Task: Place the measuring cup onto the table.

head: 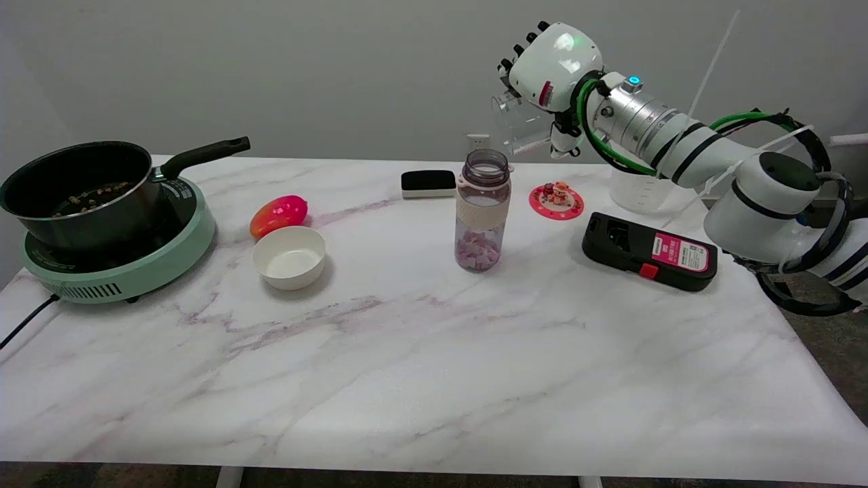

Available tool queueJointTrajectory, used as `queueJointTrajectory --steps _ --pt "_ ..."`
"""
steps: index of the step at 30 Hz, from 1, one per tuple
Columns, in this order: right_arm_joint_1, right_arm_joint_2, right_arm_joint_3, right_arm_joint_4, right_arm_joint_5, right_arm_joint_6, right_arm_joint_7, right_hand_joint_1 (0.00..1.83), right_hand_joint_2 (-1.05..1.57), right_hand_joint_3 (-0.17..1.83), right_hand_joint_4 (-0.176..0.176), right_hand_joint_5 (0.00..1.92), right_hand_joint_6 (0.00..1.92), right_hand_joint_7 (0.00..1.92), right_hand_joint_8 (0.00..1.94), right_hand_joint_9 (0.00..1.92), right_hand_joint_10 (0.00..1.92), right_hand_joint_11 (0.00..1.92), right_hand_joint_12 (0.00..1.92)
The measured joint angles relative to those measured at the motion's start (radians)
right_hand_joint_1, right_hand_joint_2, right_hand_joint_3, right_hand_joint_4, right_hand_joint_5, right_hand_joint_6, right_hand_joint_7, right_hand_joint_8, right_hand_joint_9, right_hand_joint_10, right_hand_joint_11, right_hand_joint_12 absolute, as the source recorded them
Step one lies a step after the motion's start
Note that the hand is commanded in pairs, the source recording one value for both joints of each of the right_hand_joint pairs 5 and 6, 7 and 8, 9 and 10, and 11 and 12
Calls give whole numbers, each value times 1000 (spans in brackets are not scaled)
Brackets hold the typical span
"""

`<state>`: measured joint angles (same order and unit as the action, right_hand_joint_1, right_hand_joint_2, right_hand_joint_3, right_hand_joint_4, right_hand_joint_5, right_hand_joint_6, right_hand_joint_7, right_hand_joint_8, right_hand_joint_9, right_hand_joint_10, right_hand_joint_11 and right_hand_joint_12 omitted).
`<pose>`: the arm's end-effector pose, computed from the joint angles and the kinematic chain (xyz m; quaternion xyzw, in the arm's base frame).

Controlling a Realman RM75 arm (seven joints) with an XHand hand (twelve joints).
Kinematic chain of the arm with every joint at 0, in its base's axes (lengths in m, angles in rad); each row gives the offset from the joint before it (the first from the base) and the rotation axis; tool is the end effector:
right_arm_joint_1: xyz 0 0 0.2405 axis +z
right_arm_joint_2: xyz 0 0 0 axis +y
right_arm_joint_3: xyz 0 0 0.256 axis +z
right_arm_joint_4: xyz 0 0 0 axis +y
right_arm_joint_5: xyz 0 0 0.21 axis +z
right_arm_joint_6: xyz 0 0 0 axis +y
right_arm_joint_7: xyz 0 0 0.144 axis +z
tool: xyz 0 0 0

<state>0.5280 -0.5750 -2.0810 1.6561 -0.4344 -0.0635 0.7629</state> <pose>-0.0764 -0.4035 0.3450 0.7288 0.3269 -0.1746 0.5758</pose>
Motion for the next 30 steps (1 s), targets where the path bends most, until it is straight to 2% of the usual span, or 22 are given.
queueJointTrajectory --steps 19,30 --pt "-13 3 19 15 2 0 0 1291 1426 448 0 1920 1920 1691 1691 1406 1406 1309 1309" --pt "-174 -55 222 66 41 -27 0 1306 1400 454 0 1920 1920 1680 1680 1404 1404 1302 1302"
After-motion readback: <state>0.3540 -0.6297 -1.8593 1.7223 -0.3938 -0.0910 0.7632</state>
